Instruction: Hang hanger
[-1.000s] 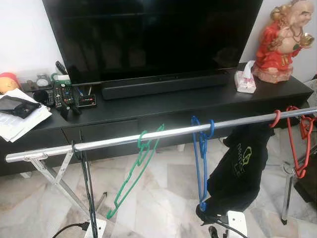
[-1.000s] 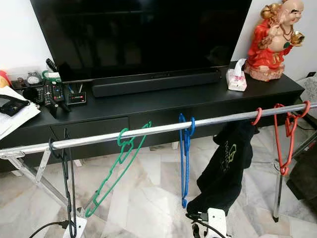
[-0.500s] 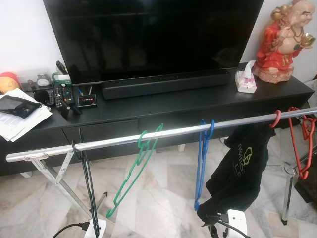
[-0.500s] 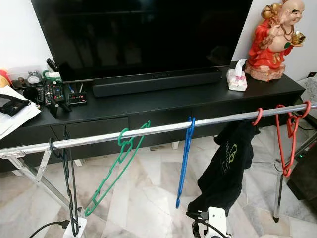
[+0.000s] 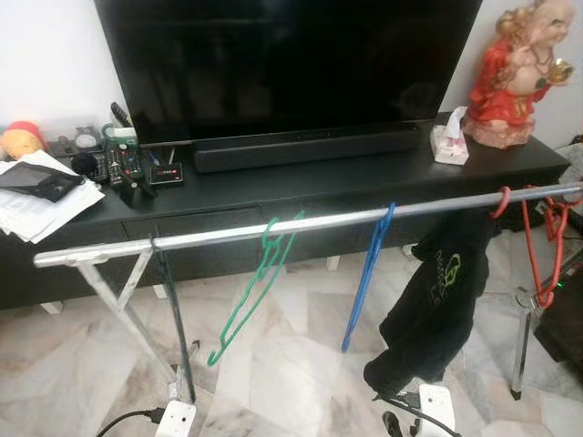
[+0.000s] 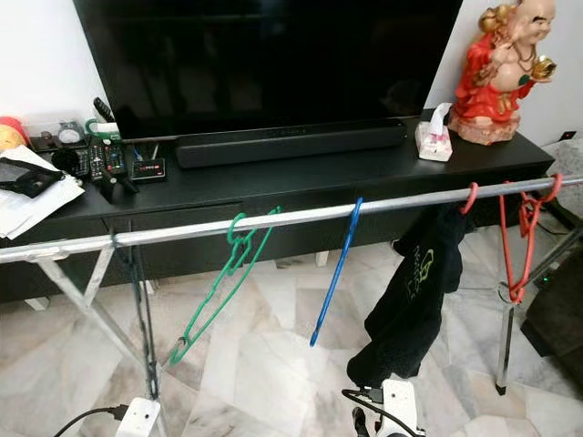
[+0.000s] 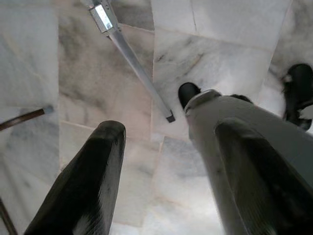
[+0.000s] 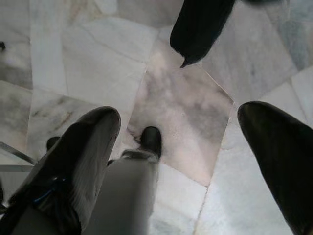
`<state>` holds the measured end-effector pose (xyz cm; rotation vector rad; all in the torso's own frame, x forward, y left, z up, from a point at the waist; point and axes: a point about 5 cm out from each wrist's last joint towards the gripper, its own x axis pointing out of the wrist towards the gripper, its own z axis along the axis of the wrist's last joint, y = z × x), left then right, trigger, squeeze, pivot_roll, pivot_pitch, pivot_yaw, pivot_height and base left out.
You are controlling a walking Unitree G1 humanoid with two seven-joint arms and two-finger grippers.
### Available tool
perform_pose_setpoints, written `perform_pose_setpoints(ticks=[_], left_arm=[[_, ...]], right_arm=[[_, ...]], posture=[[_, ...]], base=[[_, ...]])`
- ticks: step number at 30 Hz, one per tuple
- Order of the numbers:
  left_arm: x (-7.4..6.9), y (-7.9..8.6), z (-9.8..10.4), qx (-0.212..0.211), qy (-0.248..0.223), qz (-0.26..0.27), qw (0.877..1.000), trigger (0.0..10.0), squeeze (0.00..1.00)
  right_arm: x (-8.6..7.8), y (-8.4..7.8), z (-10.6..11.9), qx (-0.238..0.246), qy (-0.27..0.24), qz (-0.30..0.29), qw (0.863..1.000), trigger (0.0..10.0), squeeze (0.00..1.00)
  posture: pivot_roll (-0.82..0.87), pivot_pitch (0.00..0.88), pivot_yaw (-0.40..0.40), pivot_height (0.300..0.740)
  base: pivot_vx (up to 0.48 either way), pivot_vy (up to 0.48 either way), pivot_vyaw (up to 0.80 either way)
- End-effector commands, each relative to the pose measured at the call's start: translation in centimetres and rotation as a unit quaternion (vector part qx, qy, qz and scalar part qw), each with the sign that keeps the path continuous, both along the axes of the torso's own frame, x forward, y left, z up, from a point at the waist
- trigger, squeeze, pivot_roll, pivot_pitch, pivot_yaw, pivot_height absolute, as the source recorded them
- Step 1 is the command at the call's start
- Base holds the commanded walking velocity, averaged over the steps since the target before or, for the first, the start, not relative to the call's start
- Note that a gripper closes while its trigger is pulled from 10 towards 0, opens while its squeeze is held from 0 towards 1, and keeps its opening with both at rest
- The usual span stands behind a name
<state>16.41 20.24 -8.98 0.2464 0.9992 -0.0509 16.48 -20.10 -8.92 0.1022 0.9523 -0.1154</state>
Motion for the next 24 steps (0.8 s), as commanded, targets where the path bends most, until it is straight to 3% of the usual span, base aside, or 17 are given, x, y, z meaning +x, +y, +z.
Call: perform_pose_setpoints(ticks=[1, 24], left_arm=[[-0.43, -0.34, -0.23, -0.001, 0.006, -0.008, 1.0, 10.0, 0.0], [-0.34, -0.53, -0.22, -0.003, 0.005, -0.013, 1.0, 10.0, 0.0]], right_arm=[[-0.07, -0.43, 0.04, -0.006, 0.002, 0.002, 1.0, 10.0, 0.0], [-0.48, -0.45, -0.12, -0.005, 0.006, 0.01, 1.0, 10.0, 0.0]], posture=[[-0.07, 0.0, -0.03, 0.74], [-0.07, 0.0, -0.033, 0.74]], base=[[-0.27, 0.0, 0.0], [-0.281, 0.0, 0.0]])
